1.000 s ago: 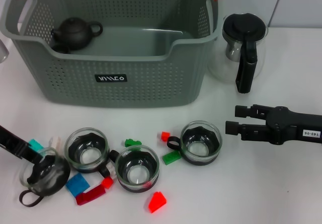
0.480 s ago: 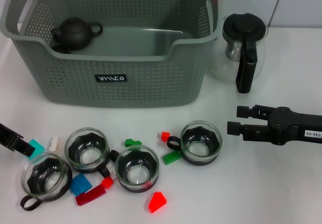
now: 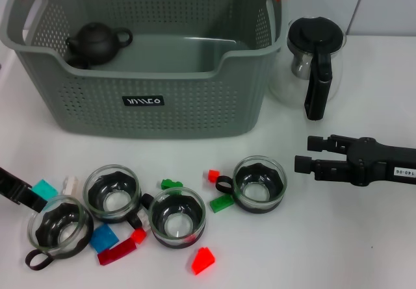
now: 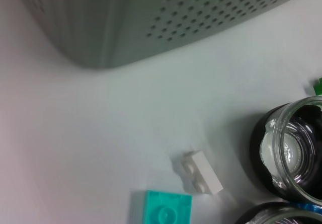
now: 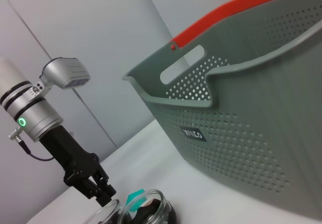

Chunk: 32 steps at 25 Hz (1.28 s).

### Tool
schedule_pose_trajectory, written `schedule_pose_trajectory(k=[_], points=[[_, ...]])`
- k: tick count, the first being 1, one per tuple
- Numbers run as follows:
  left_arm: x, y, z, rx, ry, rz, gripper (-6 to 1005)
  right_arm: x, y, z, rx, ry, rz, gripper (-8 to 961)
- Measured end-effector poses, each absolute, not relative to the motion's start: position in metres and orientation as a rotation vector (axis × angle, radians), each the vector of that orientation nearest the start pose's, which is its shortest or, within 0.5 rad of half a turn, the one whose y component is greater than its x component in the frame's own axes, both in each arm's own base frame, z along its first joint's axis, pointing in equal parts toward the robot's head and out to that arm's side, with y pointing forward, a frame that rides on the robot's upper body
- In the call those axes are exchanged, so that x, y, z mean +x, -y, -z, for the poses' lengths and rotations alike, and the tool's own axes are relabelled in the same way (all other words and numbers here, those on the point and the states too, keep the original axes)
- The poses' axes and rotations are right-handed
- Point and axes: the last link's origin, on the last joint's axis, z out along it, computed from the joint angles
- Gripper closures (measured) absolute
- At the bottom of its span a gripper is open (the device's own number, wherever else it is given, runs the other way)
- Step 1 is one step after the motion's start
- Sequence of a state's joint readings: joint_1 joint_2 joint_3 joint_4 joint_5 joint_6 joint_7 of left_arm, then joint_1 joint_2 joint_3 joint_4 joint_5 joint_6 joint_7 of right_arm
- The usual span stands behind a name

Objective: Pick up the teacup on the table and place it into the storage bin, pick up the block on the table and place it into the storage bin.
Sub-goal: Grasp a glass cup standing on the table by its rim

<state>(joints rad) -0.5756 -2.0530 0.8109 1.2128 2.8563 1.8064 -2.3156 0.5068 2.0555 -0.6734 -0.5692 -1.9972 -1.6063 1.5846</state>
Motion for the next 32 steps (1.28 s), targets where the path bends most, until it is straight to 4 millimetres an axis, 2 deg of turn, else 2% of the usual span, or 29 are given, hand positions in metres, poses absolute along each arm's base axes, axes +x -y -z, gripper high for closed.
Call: schedule_pose_trajectory(k=[16, 32], points=[[-0.296, -0.316, -0.07, -2.422, 1.452, -0.574, 755, 0.278, -0.308, 0.008, -2.7, -1.034, -0.808, 38], [-0.297, -0.318, -0.059, -2.442, 1.441, -0.598, 796, 0.279, -0.305, 0.008, -2.706, -1.047, -0.815, 38]])
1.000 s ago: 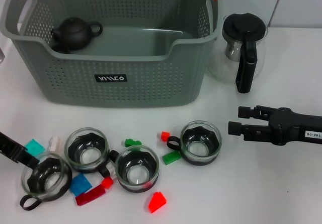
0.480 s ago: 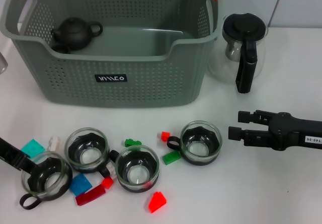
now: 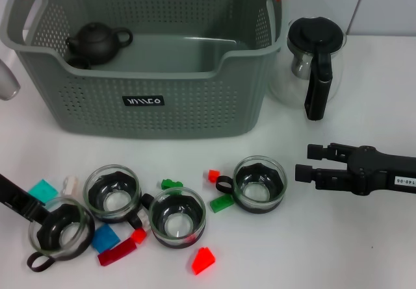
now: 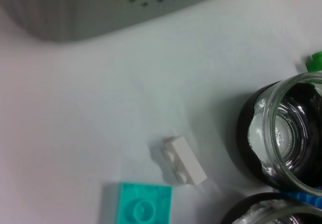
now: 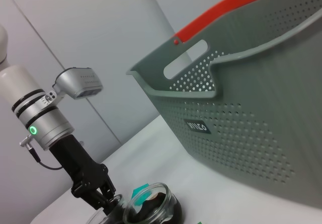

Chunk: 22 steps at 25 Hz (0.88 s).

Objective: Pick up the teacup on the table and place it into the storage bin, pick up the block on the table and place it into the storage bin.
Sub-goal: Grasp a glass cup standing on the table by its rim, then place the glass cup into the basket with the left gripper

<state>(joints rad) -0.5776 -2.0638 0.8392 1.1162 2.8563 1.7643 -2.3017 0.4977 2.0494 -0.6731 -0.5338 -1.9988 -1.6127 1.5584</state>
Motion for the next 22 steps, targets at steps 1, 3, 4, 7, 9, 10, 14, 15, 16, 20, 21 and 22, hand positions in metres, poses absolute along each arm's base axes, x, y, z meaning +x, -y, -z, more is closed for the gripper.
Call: schedule_pose_trajectory(k=[1, 3, 4, 7, 9, 10, 14, 15, 16, 20, 21, 22], points=[[-0.296, -0.318, -0.059, -2.444, 1.436, -0.6, 798, 0.279, -0.305, 0.008, -2.706, -1.047, -0.816, 38], [-0.294, -0.319, -0.057, -2.449, 1.423, -0.603, 803, 0.28, -0.305, 0.008, -2.705, -1.047, -0.816, 38], [-0.294, -0.319, -0.057, -2.449, 1.423, -0.603, 806, 0.28, -0.305, 0.008, -2.705, -1.047, -0.816, 38], [-0.29, -0.32, -0.056, -2.457, 1.402, -0.605, 813, 0.28, -0.305, 0.008, -2.705, -1.047, -0.815, 38], [-0.289, -0.32, -0.055, -2.462, 1.395, -0.615, 843, 0.28, -0.305, 0.008, -2.704, -1.047, -0.815, 38], [-0.289, -0.319, -0.055, -2.465, 1.392, -0.62, 870, 0.28, -0.306, 0.008, -2.704, -1.046, -0.814, 38], [-0.288, -0.32, -0.056, -2.465, 1.387, -0.624, 952, 0.28, -0.306, 0.008, -2.702, -1.046, -0.812, 38], [-0.287, -0.32, -0.058, -2.468, 1.384, -0.621, 952, 0.28, -0.306, 0.008, -2.702, -1.046, -0.812, 38], [-0.284, -0.319, -0.06, -2.475, 1.382, -0.612, 953, 0.28, -0.306, 0.008, -2.701, -1.046, -0.811, 38], [-0.271, -0.319, -0.076, -2.515, 1.362, -0.541, 955, 0.28, -0.307, 0.008, -2.702, -1.044, -0.811, 38], [-0.267, -0.319, -0.081, -2.523, 1.356, -0.523, 955, 0.28, -0.307, 0.008, -2.702, -1.044, -0.811, 38], [-0.264, -0.319, -0.087, -2.532, 1.351, -0.508, 956, 0.28, -0.307, 0.008, -2.702, -1.044, -0.811, 38]])
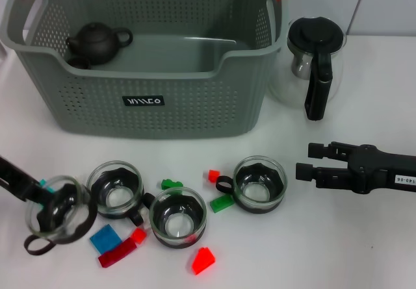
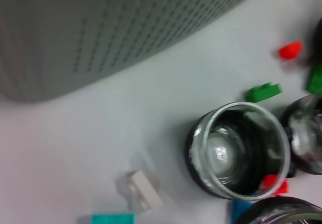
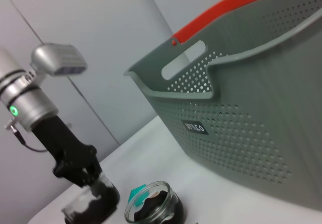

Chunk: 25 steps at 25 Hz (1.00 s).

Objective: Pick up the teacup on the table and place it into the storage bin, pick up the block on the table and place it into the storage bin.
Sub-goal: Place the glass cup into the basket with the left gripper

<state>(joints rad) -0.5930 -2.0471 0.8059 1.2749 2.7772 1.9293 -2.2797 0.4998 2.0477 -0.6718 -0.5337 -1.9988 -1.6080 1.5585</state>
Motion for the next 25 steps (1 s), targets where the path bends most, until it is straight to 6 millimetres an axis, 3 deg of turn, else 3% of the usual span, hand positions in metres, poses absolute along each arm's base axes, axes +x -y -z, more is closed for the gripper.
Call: schedule_pose_trajectory(k=[3, 7, 9, 16, 25], points=[[-0.257, -0.318, -0.098, -2.549, 1.338, -0.483, 956, 0.28, -0.307, 0.008, -2.702, -1.044, -0.811, 38], [-0.24, -0.322, -0.132, -2.553, 1.261, -0.375, 955, 0.28, -0.307, 0.008, -2.701, -1.045, -0.81, 38], [-0.237, -0.324, -0.138, -2.559, 1.238, -0.347, 955, 0.28, -0.307, 0.008, -2.698, -1.047, -0.81, 38], [-0.207, -0.34, -0.17, -2.652, 1.051, 0.049, 956, 0.282, -0.305, 0.007, -2.69, -1.056, -0.814, 38], [-0.156, -0.375, -0.186, -2.667, 0.804, 0.413, 956, 0.282, -0.306, 0.007, -2.69, -1.055, -0.816, 38]])
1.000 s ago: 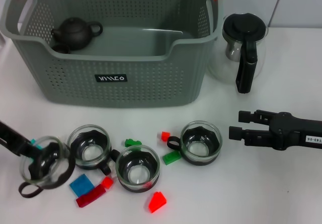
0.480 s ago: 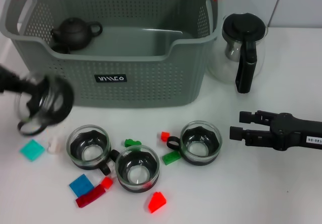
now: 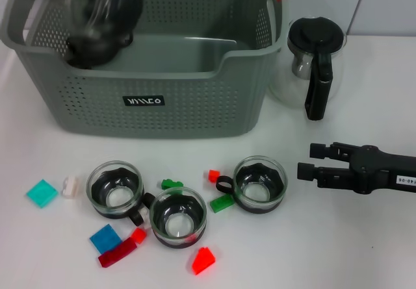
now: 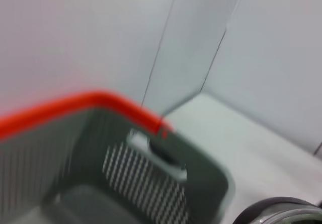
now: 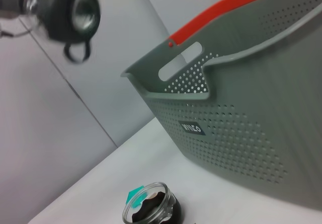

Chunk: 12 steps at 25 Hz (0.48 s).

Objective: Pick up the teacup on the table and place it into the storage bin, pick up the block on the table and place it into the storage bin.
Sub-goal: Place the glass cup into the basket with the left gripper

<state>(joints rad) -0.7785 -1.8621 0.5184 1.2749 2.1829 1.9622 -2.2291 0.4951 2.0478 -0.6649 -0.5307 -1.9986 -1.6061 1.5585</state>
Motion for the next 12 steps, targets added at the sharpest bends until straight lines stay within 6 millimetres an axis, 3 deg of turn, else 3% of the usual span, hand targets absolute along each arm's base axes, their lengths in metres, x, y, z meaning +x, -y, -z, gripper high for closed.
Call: schedule_pose_trajectory(k=[4, 6, 12], points=[[-0.132, -0.399, -0.185, -2.602, 0.715, 0.446, 956, 0.28, -0.307, 0.007, -2.688, -1.05, -0.823, 38], [-0.121, -0.417, -0.174, -2.578, 0.678, 0.4, 956, 0.28, -0.307, 0.007, -2.69, -1.049, -0.827, 38], [-0.119, -0.459, -0.137, -2.501, 0.656, 0.266, 956, 0.279, -0.307, 0.008, -2.69, -1.048, -0.831, 38]])
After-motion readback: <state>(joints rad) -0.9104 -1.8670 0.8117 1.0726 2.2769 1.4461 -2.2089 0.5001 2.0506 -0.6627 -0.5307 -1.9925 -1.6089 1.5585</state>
